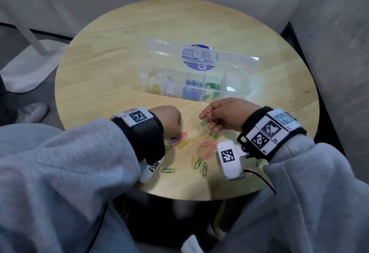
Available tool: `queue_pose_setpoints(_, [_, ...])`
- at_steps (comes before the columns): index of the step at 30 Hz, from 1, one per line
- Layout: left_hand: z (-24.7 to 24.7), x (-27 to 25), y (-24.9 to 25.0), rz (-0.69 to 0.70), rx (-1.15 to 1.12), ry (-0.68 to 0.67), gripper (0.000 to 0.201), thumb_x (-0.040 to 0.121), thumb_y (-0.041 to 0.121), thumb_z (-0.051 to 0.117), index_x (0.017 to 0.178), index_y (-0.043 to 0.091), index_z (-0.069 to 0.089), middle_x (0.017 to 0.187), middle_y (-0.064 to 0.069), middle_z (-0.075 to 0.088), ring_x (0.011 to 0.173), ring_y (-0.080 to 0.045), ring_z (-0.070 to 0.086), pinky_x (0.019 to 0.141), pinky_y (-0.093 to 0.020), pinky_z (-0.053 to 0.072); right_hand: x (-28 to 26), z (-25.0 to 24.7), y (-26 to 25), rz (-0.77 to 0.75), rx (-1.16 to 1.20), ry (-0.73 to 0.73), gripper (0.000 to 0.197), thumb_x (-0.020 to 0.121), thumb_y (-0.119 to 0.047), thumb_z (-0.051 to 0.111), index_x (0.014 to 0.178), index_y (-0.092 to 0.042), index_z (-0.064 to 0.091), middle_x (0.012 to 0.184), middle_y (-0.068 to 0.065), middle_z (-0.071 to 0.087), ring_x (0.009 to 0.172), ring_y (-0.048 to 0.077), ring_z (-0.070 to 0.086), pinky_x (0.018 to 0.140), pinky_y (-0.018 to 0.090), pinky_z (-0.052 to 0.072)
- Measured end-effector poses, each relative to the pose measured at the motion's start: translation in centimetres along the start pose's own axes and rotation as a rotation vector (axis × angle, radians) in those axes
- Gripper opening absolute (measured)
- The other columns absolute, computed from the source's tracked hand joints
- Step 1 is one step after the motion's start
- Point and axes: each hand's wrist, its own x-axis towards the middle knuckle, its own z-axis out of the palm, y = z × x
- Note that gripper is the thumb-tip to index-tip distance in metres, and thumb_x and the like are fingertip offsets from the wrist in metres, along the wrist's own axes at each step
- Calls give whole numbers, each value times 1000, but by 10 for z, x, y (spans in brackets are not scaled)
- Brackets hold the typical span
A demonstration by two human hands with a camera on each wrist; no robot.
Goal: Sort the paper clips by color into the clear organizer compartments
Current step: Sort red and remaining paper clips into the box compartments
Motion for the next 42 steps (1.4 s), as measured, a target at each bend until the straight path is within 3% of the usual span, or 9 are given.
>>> queue_pose_setpoints(7, [-8,-4,-12,42,-301,-17,14,77,8,64,67,16,58,58,3,55,51,-10,46,53,-19,41,-2,-2,-1,-27,70,53,25,91,12,42,90,1,65,67,11,57,56,15,50,47,12,50])
queue_pose_setpoints(10, [-19,-4,-18,89,-630,-40,28,80,3,67,61,14,50,60,-3,56,51,-12,48,50,-15,41,-4,-4,-2,-49,227,34,37,89,16,30,76,-2,60,66,12,53,49,12,52,43,13,45])
queue_pose_setpoints(14, [-31,-6,-24,101,-1075,-65,27,85,-11,51,71,12,49,62,-8,54,47,-10,52,42,-12,42,-8,-7,-3,-76,511,-10,36,83,13,23,67,-6,49,68,8,50,44,8,54,41,14,44])
queue_pose_setpoints(17, [-33,-5,-28,77,-1177,-102,30,88,-10,39,83,12,58,55,-2,52,41,-7,51,41,-13,41,-10,-7,-4,-68,415,-22,29,88,6,36,68,-11,49,66,4,45,48,10,47,40,15,40])
queue_pose_setpoints(24, [-26,-7,-22,-23,-1130,-191,31,89,-1,28,69,10,49,67,-6,49,40,-7,51,38,-12,36,-20,7,3,-10,-865,0,21,71,-21,75,85,-27,60,63,-10,44,57,7,42,56,25,36])
queue_pose_setpoints(28, [-23,-4,-16,-99,-827,-103,21,91,13,47,70,12,47,63,-2,42,47,-12,38,43,-19,30,-19,22,14,29,-1028,-27,33,70,-31,76,93,-31,53,70,-13,47,77,16,54,76,31,50])
queue_pose_setpoints(32, [-8,-5,-15,-71,-290,15,25,79,35,69,73,15,55,71,-2,54,69,-21,51,68,-30,46,-13,32,20,-58,-1131,-9,27,76,-32,73,87,-24,49,73,-11,48,81,19,52,69,28,43])
queue_pose_setpoints(36, [8,-6,-3,-68,-53,42,29,74,41,70,80,13,67,76,-3,60,72,-21,54,63,-26,39,-8,35,18,-40,-1157,-31,12,82,-27,68,86,-18,61,86,-3,61,81,18,54,66,25,42])
queue_pose_setpoints(42, [12,1,2,-45,-15,26,30,79,38,69,84,9,72,80,-5,67,88,-22,63,68,-27,42,-8,34,19,3,-1172,-61,14,84,-28,64,76,-16,62,67,-3,56,70,18,54,67,28,47])
